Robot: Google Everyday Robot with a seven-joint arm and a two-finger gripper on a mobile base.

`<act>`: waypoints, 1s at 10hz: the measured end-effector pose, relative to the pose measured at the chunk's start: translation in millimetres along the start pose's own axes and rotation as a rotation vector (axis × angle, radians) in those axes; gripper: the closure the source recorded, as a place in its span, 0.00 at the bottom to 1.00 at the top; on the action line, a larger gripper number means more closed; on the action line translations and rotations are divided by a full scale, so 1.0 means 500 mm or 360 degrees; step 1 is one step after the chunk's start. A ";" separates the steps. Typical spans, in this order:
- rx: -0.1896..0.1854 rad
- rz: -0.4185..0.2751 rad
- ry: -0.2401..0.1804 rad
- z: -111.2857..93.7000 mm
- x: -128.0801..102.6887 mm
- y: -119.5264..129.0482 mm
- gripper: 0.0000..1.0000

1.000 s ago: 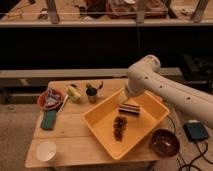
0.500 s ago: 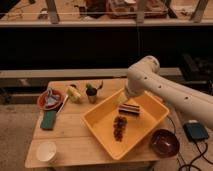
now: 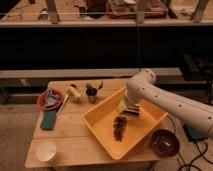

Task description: Place eraser in purple bowl

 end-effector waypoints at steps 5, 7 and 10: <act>-0.0005 -0.0093 0.0046 0.051 0.030 0.053 0.20; 0.0031 -0.0126 0.0042 0.077 0.032 0.056 0.20; 0.0061 -0.0178 0.0022 0.111 0.028 0.044 0.20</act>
